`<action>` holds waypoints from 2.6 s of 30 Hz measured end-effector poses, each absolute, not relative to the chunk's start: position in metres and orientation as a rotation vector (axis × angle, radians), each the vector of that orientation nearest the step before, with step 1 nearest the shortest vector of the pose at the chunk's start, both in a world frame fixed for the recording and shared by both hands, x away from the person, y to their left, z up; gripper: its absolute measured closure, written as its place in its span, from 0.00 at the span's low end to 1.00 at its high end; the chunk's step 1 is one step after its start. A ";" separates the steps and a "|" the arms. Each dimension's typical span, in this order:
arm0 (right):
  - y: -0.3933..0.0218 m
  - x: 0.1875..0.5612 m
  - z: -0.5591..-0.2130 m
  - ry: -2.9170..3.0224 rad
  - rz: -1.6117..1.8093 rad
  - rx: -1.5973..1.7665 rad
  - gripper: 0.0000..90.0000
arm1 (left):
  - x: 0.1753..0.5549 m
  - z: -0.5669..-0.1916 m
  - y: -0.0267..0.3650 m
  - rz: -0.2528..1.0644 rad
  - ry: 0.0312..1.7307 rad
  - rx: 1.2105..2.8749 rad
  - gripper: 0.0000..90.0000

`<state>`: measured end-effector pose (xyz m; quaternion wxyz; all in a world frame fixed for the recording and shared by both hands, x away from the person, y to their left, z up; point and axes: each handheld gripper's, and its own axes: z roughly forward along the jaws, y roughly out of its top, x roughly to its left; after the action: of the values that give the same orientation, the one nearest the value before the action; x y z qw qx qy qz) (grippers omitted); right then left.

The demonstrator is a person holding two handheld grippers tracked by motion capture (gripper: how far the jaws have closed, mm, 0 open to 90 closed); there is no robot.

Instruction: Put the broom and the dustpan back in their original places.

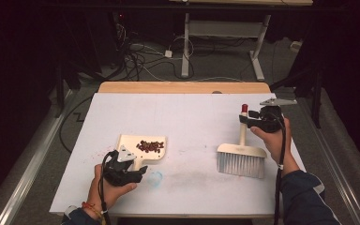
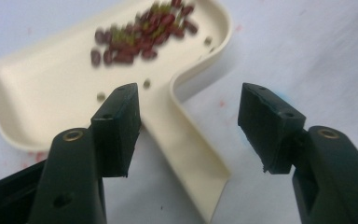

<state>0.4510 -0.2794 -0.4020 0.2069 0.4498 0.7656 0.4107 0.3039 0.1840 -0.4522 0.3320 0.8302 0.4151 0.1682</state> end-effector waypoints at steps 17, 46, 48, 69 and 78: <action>-0.257 0.436 -0.418 2.053 1.136 1.169 0.48 | 0.293 -0.465 0.201 0.651 0.836 2.178 0.22; -0.252 0.326 -0.401 1.998 1.241 0.812 0.32 | 0.287 -0.464 0.203 0.680 0.829 2.144 0.21; -0.254 0.320 -0.404 1.999 1.242 0.811 0.32 | 0.287 -0.464 0.202 0.678 0.825 2.141 0.21; -0.262 0.285 -0.441 2.031 1.187 0.771 0.30 | 0.277 -0.463 0.201 0.687 0.793 2.147 0.21; -0.262 0.284 -0.440 2.026 1.194 0.760 0.31 | 0.277 -0.462 0.201 0.691 0.790 2.148 0.21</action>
<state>0.2843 -0.2620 -0.4402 0.3289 0.2905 0.7742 0.4561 0.2768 0.2009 -0.4621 0.3668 0.8359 0.3073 0.2688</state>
